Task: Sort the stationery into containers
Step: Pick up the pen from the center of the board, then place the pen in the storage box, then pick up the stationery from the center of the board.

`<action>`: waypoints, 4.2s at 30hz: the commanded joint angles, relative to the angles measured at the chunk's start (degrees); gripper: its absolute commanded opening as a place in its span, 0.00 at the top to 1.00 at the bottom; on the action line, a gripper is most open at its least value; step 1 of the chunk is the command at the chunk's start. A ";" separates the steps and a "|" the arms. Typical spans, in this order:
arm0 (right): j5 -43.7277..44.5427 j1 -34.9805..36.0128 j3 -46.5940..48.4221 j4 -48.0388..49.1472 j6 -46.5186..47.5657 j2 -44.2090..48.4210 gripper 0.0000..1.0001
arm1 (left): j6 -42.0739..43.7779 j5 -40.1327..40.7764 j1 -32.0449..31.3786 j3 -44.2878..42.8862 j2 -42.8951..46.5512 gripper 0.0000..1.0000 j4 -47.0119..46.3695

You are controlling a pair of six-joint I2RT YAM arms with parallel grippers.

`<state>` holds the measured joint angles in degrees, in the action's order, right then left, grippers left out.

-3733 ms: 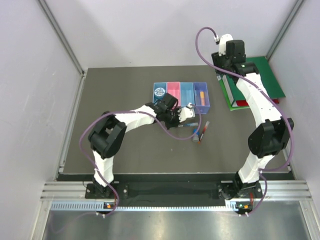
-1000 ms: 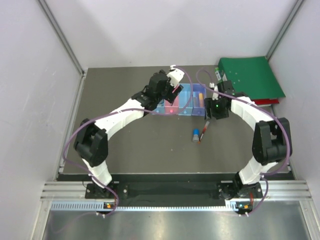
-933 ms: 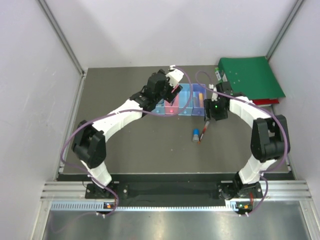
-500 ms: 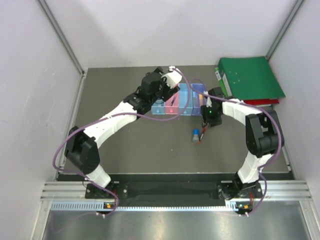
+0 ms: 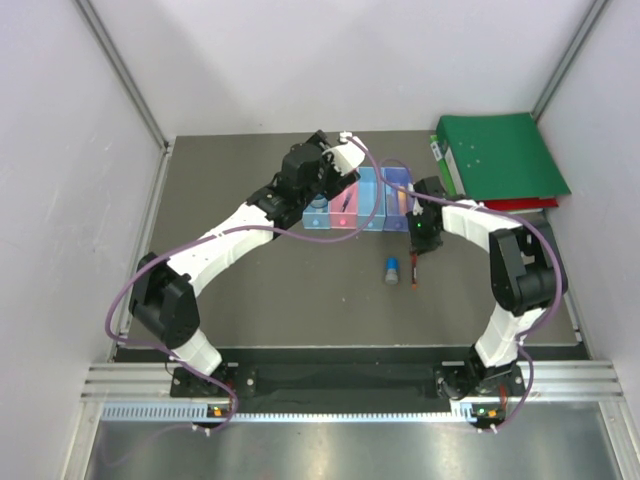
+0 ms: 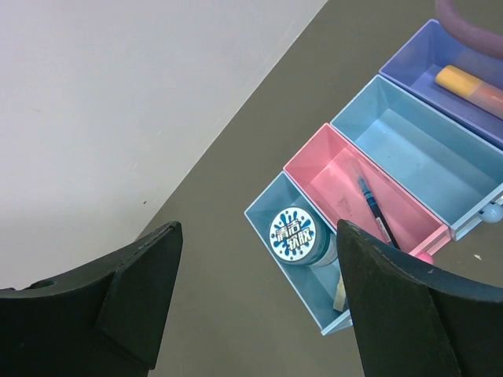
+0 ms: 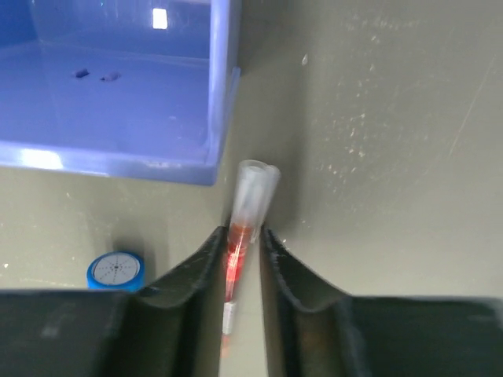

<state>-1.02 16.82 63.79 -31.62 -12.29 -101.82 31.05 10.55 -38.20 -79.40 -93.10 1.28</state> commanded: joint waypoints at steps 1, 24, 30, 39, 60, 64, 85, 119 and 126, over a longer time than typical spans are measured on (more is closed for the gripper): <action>2.25 1.11 -0.25 1.82 -0.89 -3.30 0.85 | 0.77 0.70 -0.13 -0.41 3.71 0.16 -3.48; 4.53 4.98 4.85 -1.34 4.73 11.90 1.00 | -0.99 0.62 -0.13 2.84 4.59 0.16 -4.62; 4.79 7.79 7.39 -1.17 6.67 14.28 1.00 | -0.29 1.49 -0.13 4.33 5.30 0.15 -4.88; 4.71 8.76 17.84 1.82 5.88 7.27 1.00 | -4.15 6.24 -0.13 7.50 8.80 0.01 -5.93; -4.87 8.76 45.72 7.09 1.75 -15.41 1.00 | 2.52 35.15 0.31 21.38 17.51 0.01 -25.44; -6.62 8.76 47.74 8.58 0.78 -17.27 1.00 | 2.88 34.72 0.40 21.91 18.57 0.01 -25.19; -9.44 9.46 50.47 11.23 -1.33 -27.29 0.79 | 6.57 31.12 0.49 22.53 18.57 0.01 -27.29; -15.36 9.02 30.34 -22.17 25.83 -2.15 0.51 | 5.51 14.94 0.58 27.54 27.89 0.01 -16.92; -10.50 8.93 25.78 -25.42 26.01 -4.44 0.53 | 7.01 13.71 0.58 26.05 27.97 0.01 -16.40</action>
<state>-14.33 25.69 91.64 -53.32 12.03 -105.23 37.10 26.11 -37.82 -51.53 -66.48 -14.83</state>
